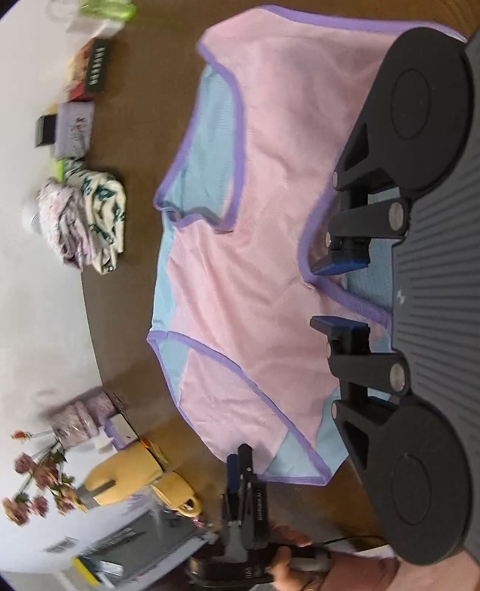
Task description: Fold clothes
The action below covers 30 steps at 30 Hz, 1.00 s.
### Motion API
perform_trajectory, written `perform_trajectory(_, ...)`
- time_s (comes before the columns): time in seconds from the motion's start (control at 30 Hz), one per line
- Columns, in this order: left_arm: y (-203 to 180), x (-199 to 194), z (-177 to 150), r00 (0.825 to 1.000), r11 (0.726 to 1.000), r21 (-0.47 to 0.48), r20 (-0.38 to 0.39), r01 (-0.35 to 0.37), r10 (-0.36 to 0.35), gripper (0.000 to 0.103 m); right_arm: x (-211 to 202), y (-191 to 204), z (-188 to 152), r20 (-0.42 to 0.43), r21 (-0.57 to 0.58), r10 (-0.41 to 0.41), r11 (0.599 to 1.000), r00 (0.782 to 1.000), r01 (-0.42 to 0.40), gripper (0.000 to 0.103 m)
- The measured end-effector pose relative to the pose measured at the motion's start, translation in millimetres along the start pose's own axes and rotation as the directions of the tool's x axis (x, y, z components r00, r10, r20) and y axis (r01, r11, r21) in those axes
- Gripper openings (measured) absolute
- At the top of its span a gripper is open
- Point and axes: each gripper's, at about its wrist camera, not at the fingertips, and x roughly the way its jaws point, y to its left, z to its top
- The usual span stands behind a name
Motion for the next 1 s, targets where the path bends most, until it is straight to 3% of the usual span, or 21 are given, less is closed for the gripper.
perform_trajectory(0.2, 1, -1, -2, 1.0, 1.0, -0.014, 0.008, -0.002, 0.002, 0.042, 16, -11, 0, 0.024, 0.093, 0.001, 0.996, 1.0, -0.003, 0.023)
perform_trajectory(0.3, 0, -1, -2, 1.0, 1.0, -0.013, 0.012, -0.002, 0.002, 0.042, 17, -13, 0, 0.037, 0.106, 0.008, 0.994, 0.999, -0.012, 0.003)
perform_trajectory(0.43, 1, -1, -2, 1.0, 1.0, -0.012, 0.016, 0.003, -0.003, 0.043, 9, -24, 4, 0.065, 0.117, -0.028, 0.993, 0.998, 0.02, 0.003)
perform_trajectory(0.53, 0, -1, -2, 1.0, 1.0, -0.013, 0.02, 0.001, -0.001, 0.043, 9, -36, 10, 0.074, 0.141, -0.005, 0.99, 0.997, -0.005, 0.003)
perform_trajectory(0.67, 0, -1, -2, 1.0, 1.0, -0.016, 0.021, -0.002, 0.002, 0.043, 11, -36, 3, 0.055, 0.166, 0.055, 0.984, 0.997, -0.063, 0.018)
perform_trajectory(1.0, -3, -1, -2, 1.0, 1.0, -0.025, 0.02, -0.017, 0.017, 0.045, -7, -14, -29, 0.026, 0.116, 0.056, 0.991, 0.998, -0.059, 0.017)
